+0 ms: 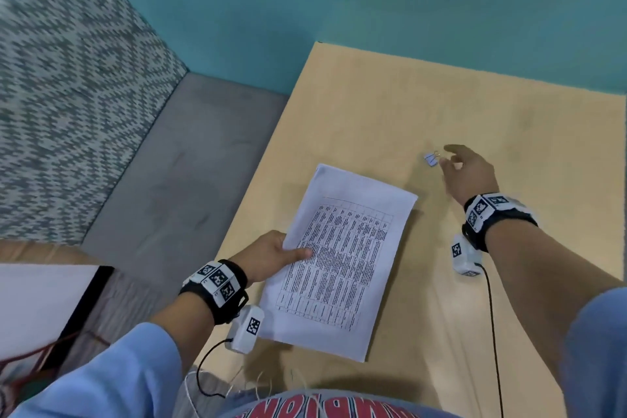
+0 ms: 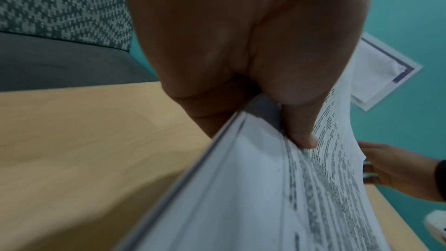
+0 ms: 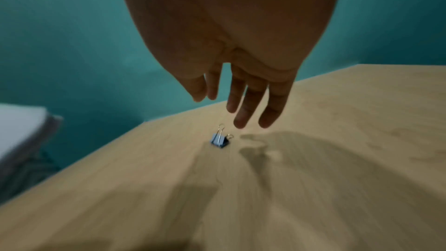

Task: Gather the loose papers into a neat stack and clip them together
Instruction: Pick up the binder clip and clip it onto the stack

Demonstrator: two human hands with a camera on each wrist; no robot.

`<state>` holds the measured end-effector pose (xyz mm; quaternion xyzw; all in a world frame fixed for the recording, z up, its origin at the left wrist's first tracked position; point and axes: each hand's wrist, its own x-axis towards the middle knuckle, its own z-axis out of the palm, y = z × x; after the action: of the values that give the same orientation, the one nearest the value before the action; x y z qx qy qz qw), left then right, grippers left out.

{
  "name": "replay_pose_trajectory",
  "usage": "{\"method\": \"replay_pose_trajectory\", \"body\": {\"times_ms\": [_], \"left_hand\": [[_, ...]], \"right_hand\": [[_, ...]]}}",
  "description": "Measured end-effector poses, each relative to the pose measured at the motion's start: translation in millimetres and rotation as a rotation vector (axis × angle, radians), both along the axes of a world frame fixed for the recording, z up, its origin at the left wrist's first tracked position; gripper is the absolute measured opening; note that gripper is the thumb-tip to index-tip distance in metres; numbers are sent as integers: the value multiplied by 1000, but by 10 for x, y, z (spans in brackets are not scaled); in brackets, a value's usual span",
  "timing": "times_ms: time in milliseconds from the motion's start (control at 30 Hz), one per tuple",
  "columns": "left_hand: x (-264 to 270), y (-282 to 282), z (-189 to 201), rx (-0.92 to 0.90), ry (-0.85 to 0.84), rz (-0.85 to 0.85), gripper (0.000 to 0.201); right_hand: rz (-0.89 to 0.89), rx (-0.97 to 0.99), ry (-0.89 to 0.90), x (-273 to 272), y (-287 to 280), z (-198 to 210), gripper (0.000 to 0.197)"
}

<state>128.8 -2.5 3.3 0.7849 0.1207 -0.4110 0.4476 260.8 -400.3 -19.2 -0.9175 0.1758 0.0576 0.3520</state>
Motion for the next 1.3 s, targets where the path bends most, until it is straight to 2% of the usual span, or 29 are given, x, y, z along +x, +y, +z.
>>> {"method": "replay_pose_trajectory", "body": {"times_ms": [33, 100, 200, 300, 467, 567, 733, 867, 933, 1000, 1100, 1200, 1300], "left_hand": [[2, 9, -12, 7, 10, 4, 53], [28, 13, -55, 28, 21, -3, 60], [90, 12, -136, 28, 20, -16, 64], [165, -20, -232, 46, 32, -50, 65], [223, -158, -295, 21, 33, -78, 67], [213, -285, -246, 14, 11, -94, 67], [118, -451, -28, -32, -34, -140, 61], [16, -540, 198, -50, -105, -169, 58], [-44, -589, 312, -77, -138, -186, 53], [-104, -619, 390, -105, -160, -198, 48], [-196, -664, 503, -124, -210, -195, 52], [-306, -775, 653, -145, -276, -199, 78], [-426, -864, 825, -162, -354, -228, 90]], "right_hand": [[86, -33, -20, 49, 46, -79, 41], [243, -103, 5, 140, 104, -247, 45], [329, -196, 69, 210, 99, -480, 44], [235, -156, 46, 213, 23, -591, 35], [-40, 19, 56, 4, -92, -562, 24], [-220, 100, 74, -234, -183, -476, 22], [-359, 226, 131, -883, -386, -278, 12], [-498, 701, 88, -1480, -520, 208, 15], [-459, 795, -18, -1762, -567, 593, 18], [-427, 807, -138, -2025, -582, 1000, 30], [-402, 786, -231, -2344, -524, 1515, 44], [-325, 784, -304, -2555, -390, 1878, 36], [-198, 718, -390, -2710, -214, 2165, 34]]}}
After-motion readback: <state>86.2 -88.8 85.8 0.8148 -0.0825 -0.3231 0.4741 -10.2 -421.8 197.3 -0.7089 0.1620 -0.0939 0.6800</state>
